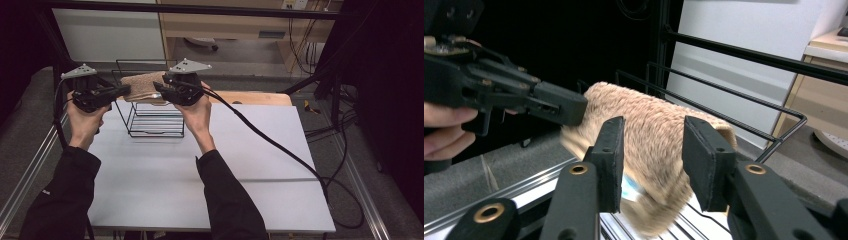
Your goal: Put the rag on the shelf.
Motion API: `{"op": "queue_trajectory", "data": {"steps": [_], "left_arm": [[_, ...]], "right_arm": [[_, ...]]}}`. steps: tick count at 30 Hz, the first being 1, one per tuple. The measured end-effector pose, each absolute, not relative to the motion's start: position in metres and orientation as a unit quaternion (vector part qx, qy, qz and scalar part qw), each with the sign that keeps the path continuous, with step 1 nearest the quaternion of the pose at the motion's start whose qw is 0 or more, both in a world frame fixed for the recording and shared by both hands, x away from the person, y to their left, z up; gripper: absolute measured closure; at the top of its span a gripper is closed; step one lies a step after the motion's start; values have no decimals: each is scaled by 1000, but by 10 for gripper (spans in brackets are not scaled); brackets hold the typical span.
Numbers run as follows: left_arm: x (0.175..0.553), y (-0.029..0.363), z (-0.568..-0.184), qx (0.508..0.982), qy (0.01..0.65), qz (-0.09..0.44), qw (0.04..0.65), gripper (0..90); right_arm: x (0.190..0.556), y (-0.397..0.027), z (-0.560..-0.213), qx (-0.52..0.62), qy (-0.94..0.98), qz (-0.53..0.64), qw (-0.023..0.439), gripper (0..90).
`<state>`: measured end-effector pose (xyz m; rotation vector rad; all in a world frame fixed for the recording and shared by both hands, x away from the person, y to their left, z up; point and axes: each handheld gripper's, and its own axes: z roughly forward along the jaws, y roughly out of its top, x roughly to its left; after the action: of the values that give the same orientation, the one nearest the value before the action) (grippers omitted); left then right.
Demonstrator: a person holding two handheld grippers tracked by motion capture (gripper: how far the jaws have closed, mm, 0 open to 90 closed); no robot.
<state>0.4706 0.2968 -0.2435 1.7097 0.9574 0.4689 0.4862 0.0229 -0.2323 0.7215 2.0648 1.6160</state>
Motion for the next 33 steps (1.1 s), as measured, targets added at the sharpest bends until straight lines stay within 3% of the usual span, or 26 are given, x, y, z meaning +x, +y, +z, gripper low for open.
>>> {"op": "queue_trajectory", "data": {"steps": [8, 13, 19, 26, 33], "left_arm": [[469, 297, -249, 721, 398, 202, 530, 882], [468, 297, -256, 725, 401, 211, 518, 879], [468, 294, -260, 728, 399, 216, 514, 872], [461, 291, -260, 734, 394, 219, 507, 829], [452, 287, -270, 746, 389, 220, 494, 682]], "right_arm": [[492, 30, -243, 267, 760, 559, 197, 829], [494, 33, -252, 289, 766, 539, 200, 864], [493, 33, -252, 287, 766, 539, 201, 835], [486, 21, -246, 286, 761, 551, 186, 738], [480, 3, -248, 291, 765, 548, 173, 590]]}}
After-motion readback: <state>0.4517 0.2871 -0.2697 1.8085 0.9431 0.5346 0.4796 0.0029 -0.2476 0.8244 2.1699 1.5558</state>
